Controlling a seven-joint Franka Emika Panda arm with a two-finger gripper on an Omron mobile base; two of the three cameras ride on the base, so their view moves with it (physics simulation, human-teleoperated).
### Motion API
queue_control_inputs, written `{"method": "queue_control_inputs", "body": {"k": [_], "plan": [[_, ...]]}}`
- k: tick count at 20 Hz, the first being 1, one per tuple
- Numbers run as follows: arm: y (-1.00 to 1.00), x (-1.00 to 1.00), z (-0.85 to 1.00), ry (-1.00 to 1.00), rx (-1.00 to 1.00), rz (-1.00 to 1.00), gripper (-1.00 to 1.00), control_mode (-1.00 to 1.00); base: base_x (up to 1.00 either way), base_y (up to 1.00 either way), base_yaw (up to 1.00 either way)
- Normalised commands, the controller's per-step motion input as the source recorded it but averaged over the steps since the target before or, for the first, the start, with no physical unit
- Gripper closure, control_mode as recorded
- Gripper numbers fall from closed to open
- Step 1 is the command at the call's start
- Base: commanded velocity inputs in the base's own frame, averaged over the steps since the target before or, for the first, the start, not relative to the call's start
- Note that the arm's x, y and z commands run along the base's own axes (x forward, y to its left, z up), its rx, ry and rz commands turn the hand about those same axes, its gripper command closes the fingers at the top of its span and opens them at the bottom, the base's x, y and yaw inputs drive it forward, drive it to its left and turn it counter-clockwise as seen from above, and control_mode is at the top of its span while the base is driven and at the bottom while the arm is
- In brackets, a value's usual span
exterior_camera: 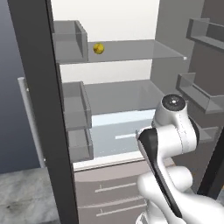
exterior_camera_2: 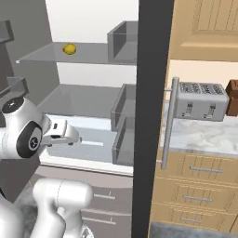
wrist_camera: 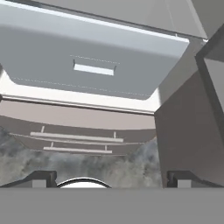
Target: Gather the lemon and mushroom from the fridge and place them on a tray on the dining counter. Then gather the steak and fish from the fridge and place them on the other tray.
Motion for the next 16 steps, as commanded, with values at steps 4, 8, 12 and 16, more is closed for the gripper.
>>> {"method": "queue_control_inputs", "body": {"k": [4,8,12,16], "plan": [[0.0,0.0,0.0,0.0,0.0,0.0,-1.0,1.0,0.63,0.12,-0.03],[0.0,0.0,0.0,0.0,0.0,0.0,-1.0,1.0,0.62,0.18,-0.01],[0.0,0.0,0.0,0.0,0.0,0.0,-1.0,1.0,0.51,0.13,0.0],[0.0,0.0,0.0,0.0,0.0,0.0,-1.0,1.0,0.27,0.14,0.01]]}}
